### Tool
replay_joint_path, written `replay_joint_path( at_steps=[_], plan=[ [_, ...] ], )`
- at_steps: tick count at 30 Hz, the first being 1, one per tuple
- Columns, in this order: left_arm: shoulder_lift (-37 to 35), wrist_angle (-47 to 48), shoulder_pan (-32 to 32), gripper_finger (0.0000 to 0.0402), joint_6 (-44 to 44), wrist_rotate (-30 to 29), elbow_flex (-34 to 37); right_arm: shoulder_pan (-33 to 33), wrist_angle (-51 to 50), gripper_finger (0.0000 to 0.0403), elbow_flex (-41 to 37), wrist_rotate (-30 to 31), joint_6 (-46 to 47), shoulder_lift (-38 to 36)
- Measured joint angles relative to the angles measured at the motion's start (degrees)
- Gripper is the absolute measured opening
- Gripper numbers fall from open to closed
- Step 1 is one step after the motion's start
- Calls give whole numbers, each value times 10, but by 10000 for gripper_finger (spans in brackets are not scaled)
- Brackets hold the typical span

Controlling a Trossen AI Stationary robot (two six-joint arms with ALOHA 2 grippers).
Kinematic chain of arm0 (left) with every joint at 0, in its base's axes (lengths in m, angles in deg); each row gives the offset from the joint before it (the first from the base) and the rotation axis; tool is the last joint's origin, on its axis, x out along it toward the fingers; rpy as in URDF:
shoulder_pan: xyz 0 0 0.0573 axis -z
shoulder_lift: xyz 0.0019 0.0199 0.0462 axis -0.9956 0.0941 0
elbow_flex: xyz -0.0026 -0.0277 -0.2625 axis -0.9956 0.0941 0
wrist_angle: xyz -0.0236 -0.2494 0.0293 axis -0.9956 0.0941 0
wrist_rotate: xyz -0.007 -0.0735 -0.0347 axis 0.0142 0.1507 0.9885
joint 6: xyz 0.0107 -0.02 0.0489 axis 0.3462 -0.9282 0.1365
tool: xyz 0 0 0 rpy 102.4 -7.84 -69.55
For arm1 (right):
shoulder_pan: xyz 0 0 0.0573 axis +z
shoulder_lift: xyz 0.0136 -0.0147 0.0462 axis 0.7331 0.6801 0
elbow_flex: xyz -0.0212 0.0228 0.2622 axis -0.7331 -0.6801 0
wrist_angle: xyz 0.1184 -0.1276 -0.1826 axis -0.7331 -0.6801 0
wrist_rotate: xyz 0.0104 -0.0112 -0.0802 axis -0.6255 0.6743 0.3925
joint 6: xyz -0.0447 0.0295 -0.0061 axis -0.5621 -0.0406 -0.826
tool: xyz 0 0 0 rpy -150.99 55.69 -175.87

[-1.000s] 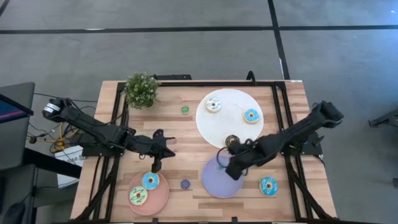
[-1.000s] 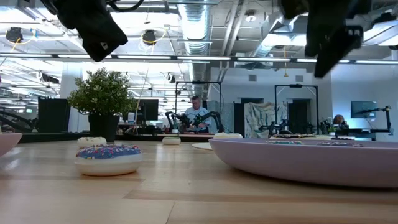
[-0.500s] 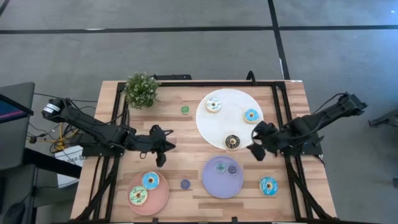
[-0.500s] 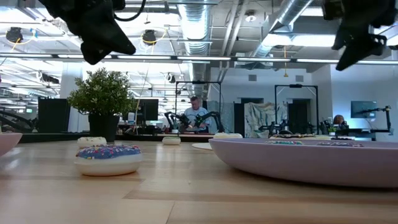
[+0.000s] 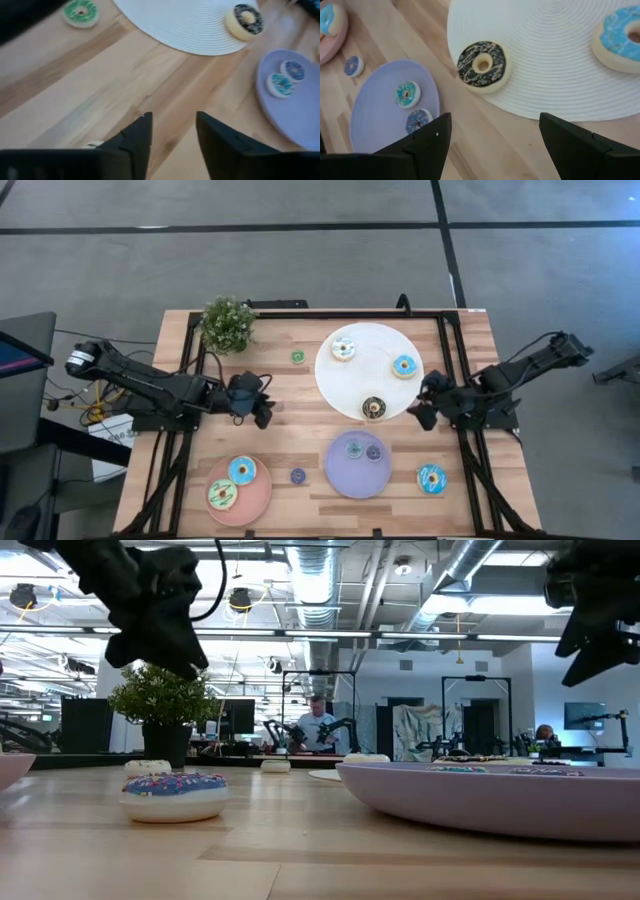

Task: Pick & Place donuts
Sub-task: Put the small white donut on the purple plate

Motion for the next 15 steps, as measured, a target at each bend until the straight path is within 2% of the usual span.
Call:
replay_joint_path(
  at_steps=[9, 15],
  plan=[
    [0, 62, -4, 251, -15, -12, 0, -14, 3, 291, 0, 8, -6, 1],
    [0, 81, -5, 279, -25, -32, 0, -14, 3, 291, 0, 8, -14, 1]
  ],
)
